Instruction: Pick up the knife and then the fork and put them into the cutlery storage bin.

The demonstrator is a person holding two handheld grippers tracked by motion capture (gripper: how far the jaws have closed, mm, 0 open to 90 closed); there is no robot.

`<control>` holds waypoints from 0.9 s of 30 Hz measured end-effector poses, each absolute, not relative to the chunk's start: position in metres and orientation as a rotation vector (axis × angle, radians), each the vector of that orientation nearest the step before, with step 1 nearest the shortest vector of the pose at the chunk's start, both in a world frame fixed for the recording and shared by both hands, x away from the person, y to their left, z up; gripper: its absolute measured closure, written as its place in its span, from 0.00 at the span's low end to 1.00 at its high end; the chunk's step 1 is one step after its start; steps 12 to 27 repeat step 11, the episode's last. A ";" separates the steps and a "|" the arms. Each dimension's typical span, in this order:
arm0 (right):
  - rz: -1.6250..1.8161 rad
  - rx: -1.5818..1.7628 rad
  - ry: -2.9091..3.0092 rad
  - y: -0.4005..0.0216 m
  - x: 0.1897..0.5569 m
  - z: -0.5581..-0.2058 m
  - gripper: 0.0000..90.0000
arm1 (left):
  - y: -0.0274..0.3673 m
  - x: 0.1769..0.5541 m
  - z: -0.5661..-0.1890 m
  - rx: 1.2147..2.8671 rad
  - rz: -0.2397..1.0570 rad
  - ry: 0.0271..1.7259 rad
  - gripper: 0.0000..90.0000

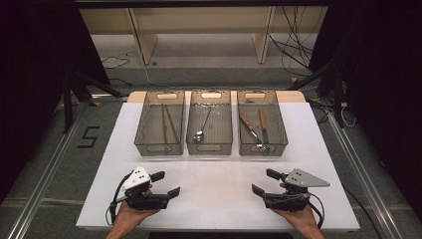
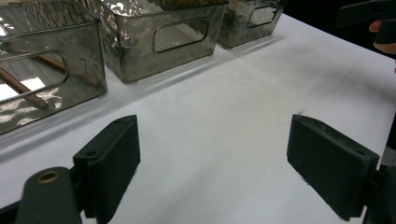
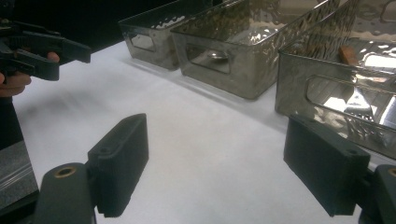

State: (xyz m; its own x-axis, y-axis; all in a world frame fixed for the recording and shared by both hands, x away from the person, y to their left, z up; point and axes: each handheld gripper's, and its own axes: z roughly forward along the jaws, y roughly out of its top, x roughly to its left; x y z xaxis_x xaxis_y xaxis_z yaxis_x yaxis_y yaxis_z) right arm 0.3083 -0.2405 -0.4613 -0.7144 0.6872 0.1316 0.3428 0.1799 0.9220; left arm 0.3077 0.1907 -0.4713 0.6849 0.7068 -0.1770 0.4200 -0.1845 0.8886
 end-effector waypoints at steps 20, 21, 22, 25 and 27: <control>1.538 0.975 2.159 -0.239 0.308 -0.461 0.25 | 0.190 0.309 -0.473 1.821 0.327 0.895 0.19; 1.538 0.975 2.159 -0.239 0.308 -0.461 0.25 | 0.190 0.309 -0.473 1.821 0.327 0.895 0.19; 1.538 0.975 2.159 -0.239 0.308 -0.461 0.25 | 0.190 0.309 -0.473 1.821 0.327 0.895 0.19; 1.538 0.975 2.159 -0.239 0.308 -0.461 0.25 | 0.190 0.309 -0.473 1.821 0.327 0.895 0.19; 1.538 0.975 2.159 -0.239 0.308 -0.461 0.25 | 0.190 0.309 -0.473 1.821 0.327 0.895 0.19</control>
